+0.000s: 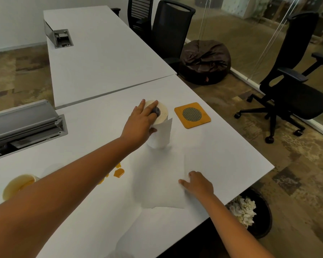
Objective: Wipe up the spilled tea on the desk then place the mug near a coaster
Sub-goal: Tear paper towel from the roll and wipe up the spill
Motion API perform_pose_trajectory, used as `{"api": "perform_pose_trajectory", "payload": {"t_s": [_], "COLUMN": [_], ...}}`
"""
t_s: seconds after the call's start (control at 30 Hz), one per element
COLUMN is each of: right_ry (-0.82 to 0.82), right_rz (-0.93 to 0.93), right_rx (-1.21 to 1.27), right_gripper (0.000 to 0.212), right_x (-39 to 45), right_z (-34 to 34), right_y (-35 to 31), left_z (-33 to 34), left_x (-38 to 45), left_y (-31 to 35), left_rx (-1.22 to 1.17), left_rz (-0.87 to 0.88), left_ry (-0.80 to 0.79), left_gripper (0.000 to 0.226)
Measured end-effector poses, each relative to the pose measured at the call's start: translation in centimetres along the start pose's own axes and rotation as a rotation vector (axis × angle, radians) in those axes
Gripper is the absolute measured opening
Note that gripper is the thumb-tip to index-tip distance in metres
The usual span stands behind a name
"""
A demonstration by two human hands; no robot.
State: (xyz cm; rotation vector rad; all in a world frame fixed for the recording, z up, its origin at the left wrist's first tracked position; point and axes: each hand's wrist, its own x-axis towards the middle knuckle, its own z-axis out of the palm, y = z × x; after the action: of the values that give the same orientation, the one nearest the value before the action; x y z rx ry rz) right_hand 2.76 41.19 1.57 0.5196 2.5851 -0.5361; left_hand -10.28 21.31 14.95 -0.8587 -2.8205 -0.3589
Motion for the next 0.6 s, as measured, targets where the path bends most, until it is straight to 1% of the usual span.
{"api": "perform_pose_trajectory", "payload": {"t_s": [0.07, 0.1, 0.17, 0.3, 0.4, 0.53, 0.6], "right_ry": [0.089, 0.147, 0.225, 0.299, 0.366, 0.386, 0.409], "right_rz": [-0.018, -0.050, -0.168, -0.413, -0.572, -0.573, -0.526], "right_rx": [-0.063, -0.038, 0.119, 0.558, 0.705, 0.769, 0.752], "right_gripper": [0.068, 0.073, 0.079, 0.099, 0.104, 0.099, 0.097], "right_x": [0.4, 0.7, 1.3, 2.8, 3.5, 4.5, 4.9], "right_z": [-0.9, -1.3, -2.4, -4.6, -5.5, -6.3, -6.7], "right_y": [-0.4, -0.8, -1.8, -4.1, -5.0, -4.2, -3.2], "left_z": [-0.5, -0.7, -0.9, -0.7, -0.3, 0.4, 1.0], "left_x": [0.3, 0.4, 0.6, 0.8, 1.1, 1.7, 2.0], "left_y": [0.3, 0.6, 1.2, 2.6, 3.6, 4.8, 5.3], "left_rx": [-0.014, -0.024, -0.034, -0.041, -0.127, -0.207, -0.242], "left_rz": [0.029, 0.052, 0.117, 0.248, 0.360, 0.400, 0.403], "left_ry": [-0.005, -0.011, -0.027, -0.063, -0.082, -0.097, -0.053], "left_gripper": [0.040, 0.041, 0.043, 0.046, 0.043, 0.043, 0.045]}}
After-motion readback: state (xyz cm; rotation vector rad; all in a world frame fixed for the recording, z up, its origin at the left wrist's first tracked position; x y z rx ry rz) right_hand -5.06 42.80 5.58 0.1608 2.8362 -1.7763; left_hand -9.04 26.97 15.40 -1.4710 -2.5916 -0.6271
